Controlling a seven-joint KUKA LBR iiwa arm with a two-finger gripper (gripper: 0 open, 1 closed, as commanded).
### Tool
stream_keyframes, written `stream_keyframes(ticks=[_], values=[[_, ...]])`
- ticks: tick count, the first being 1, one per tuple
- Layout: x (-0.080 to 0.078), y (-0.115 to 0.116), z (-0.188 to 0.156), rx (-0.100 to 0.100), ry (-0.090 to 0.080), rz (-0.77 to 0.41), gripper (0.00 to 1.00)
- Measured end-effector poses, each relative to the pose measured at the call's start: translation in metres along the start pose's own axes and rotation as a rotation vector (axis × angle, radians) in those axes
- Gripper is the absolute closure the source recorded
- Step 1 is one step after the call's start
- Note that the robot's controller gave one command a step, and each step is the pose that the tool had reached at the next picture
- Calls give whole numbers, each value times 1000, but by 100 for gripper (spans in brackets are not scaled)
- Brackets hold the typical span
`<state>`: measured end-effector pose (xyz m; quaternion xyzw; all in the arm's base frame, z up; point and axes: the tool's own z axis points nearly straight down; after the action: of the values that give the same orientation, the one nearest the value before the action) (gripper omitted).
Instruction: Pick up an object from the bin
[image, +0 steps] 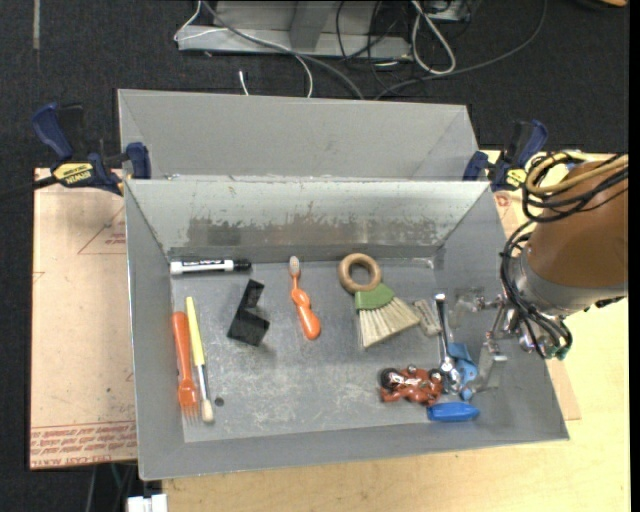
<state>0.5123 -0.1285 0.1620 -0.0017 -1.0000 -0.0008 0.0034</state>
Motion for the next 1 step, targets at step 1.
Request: stream_keyframes(ticks=[1], values=[[-2, 1, -4, 1, -8, -4, 0]])
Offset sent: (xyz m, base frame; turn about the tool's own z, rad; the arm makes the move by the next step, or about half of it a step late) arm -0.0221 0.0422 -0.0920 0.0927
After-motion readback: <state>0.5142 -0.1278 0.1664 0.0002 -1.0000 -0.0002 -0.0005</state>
